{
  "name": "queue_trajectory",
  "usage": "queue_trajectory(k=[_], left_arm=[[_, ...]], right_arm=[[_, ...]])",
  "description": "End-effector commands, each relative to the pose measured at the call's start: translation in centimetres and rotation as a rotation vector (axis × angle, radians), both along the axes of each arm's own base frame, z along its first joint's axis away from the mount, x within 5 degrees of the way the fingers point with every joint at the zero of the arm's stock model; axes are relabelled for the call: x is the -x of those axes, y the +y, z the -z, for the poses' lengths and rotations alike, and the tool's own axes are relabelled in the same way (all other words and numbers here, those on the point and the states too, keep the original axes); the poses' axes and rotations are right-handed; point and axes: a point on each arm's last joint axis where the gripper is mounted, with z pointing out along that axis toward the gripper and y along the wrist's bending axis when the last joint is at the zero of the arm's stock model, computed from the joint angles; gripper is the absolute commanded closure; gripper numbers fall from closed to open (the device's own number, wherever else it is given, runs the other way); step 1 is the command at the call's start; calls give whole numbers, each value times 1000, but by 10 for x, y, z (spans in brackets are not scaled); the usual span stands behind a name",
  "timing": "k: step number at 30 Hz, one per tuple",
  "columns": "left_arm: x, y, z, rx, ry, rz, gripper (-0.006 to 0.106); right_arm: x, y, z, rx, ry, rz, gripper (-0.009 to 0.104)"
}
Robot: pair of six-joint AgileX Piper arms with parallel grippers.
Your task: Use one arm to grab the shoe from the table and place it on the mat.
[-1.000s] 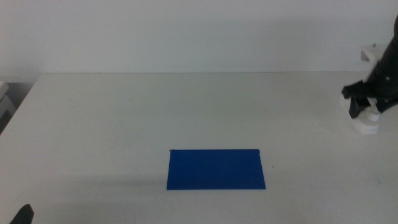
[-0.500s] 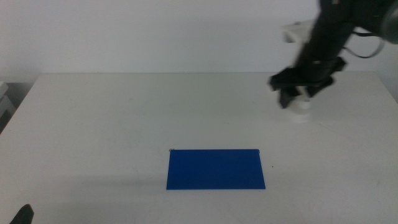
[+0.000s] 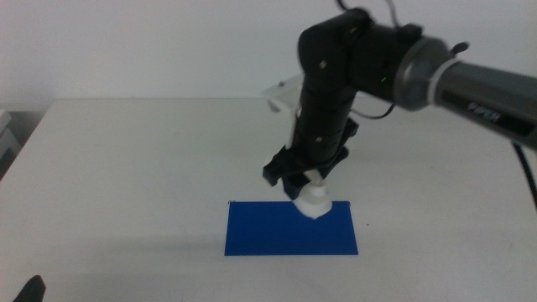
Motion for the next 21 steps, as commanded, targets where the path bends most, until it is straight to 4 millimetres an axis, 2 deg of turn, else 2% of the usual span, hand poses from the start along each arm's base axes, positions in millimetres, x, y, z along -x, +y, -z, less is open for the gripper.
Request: queue_trajectory(k=[1, 6, 15, 18, 21], left_arm=[[-1, 0, -5, 9, -87, -2, 7], [-1, 0, -5, 9, -87, -2, 7], [-1, 0, -5, 9, -87, -2, 7], [-1, 0, -5, 9, -87, -2, 7], [-1, 0, -5, 9, -87, -2, 7]], right_arm=[[6, 5, -30, -58, -88, -1, 99], [5, 9, -22, -80, -54, 144, 99], [3, 9, -23, -132, -43, 333, 99], [2, 9, -23, -121, -53, 309, 99], [2, 9, -23, -71, -86, 112, 99]])
